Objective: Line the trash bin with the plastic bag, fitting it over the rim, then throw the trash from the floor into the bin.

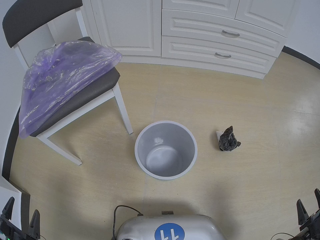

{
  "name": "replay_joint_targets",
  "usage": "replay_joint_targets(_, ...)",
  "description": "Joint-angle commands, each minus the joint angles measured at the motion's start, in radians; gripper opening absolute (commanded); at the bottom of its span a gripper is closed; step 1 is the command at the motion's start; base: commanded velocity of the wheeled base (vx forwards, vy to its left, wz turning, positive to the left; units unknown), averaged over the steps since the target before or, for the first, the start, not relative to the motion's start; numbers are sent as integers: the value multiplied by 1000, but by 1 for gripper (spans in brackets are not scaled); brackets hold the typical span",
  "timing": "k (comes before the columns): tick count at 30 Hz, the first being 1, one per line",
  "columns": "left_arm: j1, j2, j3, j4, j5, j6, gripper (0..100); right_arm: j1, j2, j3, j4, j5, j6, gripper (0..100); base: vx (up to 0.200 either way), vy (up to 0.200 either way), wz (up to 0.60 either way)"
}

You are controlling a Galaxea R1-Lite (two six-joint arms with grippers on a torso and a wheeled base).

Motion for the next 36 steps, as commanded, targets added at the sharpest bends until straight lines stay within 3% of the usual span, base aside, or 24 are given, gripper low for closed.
replay_joint_targets(1, 0, -16, 18, 0, -12, 1, 100, 0, -16, 18, 1, 1, -1, 100, 0, 0, 0)
replay_joint_targets(12, 0, -16, 18, 0, -24, 32, 100, -2, -16, 18, 3, 26, -72, 100, 0, 0, 0)
replay_joint_targets(23, 0, -16, 16, 0, -35, 17, 100, -2, -16, 18, 1, 11, -24, 100, 0, 0, 0)
replay_joint_targets(36, 2, -16, 18, -1, -30, 29, 100, -3, -16, 16, 1, 15, -55, 100, 0, 0, 0)
